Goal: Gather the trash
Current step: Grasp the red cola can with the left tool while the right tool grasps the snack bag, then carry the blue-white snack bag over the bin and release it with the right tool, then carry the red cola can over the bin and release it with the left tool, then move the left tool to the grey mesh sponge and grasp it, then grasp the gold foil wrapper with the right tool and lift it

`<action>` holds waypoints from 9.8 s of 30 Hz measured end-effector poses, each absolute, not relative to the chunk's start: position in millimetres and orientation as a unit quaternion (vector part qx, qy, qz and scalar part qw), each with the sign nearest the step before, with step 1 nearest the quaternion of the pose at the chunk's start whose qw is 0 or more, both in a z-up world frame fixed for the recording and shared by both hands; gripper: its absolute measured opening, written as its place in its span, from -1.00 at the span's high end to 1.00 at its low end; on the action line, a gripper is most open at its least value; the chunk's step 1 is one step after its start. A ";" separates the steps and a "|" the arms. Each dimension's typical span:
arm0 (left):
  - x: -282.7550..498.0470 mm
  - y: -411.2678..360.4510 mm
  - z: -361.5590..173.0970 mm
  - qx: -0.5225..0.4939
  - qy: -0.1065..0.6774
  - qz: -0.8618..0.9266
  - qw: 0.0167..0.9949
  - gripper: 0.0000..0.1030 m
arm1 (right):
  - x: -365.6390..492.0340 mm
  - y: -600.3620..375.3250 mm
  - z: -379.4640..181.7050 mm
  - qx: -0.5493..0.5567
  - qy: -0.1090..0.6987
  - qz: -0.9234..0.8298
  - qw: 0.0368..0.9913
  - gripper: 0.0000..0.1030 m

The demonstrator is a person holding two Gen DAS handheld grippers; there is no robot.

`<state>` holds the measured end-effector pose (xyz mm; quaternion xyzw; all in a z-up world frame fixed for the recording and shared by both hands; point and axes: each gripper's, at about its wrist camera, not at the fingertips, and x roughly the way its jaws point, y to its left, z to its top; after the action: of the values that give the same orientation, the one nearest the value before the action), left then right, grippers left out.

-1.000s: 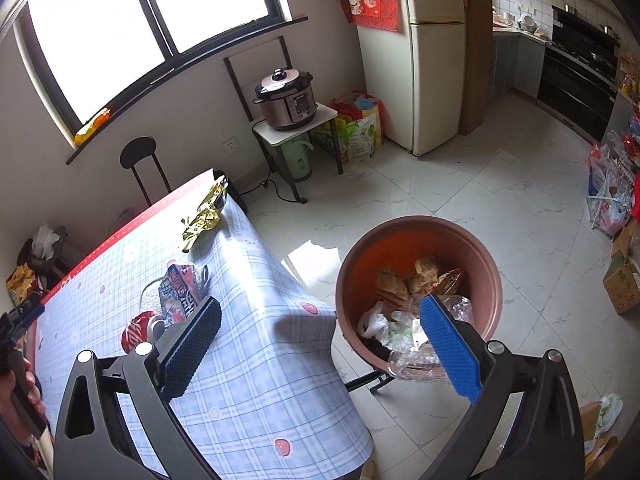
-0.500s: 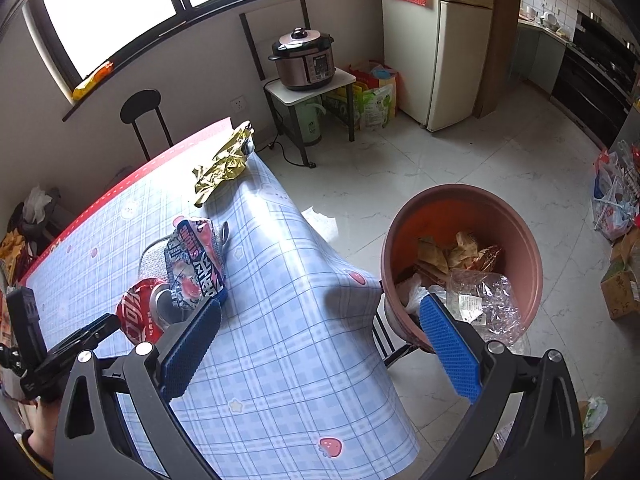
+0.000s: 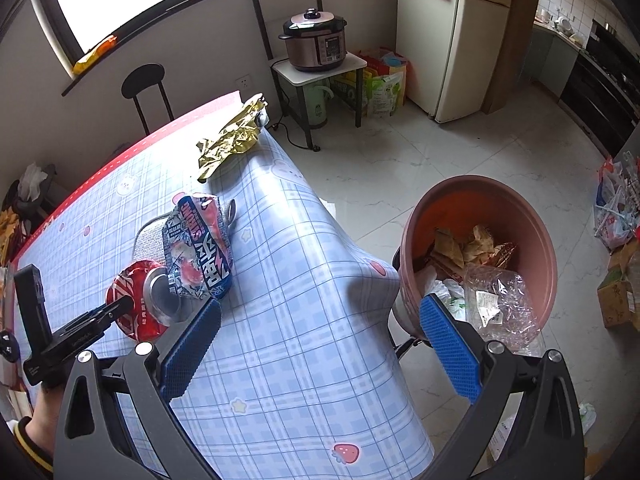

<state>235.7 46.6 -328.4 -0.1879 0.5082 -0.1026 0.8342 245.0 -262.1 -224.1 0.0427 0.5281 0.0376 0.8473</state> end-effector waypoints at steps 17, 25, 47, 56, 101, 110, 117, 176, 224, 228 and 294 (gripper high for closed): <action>184.7 114.2 -281.4 -0.237 0.440 -0.045 0.865 0.33 | 285.9 -172.3 -254.1 -0.024 0.538 0.124 0.833 -0.89; 158.7 161.7 -263.3 -0.257 0.412 0.001 0.874 0.33 | 309.2 -120.9 -275.1 -0.071 0.535 0.162 0.826 -0.89; 144.2 183.7 -258.2 -0.262 0.405 0.015 0.876 0.33 | 325.8 -103.9 -316.7 -0.086 0.569 0.164 0.801 -0.64; 139.7 180.9 -249.3 -0.254 0.401 0.011 0.880 0.33 | 300.5 -106.6 -294.3 -0.101 0.537 0.182 0.818 -0.64; 130.0 38.6 -125.9 -0.172 0.338 -0.078 0.922 0.33 | 208.0 -452.0 -129.8 0.052 0.361 0.000 0.931 -0.64; 129.1 11.3 -123.8 -0.163 0.336 -0.074 0.925 0.33 | 245.6 -481.7 -133.4 0.047 0.364 -0.015 0.930 -0.64; 125.9 10.5 -122.7 -0.160 0.334 -0.062 0.927 0.33 | 265.0 -487.0 -127.8 0.067 0.361 -0.026 0.930 -0.79; 209.5 -191.3 -66.2 -0.026 0.324 -0.166 0.931 -0.89 | 112.4 -573.6 -111.1 0.105 0.342 -0.076 0.931 -0.85; 208.5 41.7 -231.8 -0.131 0.440 -0.060 0.887 -0.88 | 216.2 -365.4 -157.9 0.058 0.421 0.022 0.905 -0.86; 239.1 44.7 -259.1 -0.165 0.454 -0.071 0.873 -0.83 | 228.5 -354.2 -168.1 0.054 0.431 0.017 0.900 -0.86; 232.8 71.6 -194.4 -0.117 0.388 -0.076 0.911 0.79 | 295.3 -262.4 -225.9 0.055 0.477 0.092 0.873 -0.86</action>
<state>232.8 71.6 -194.4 -0.1166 0.3883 -0.0764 0.9109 295.3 -262.4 -225.9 0.0550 0.4766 0.0920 0.8726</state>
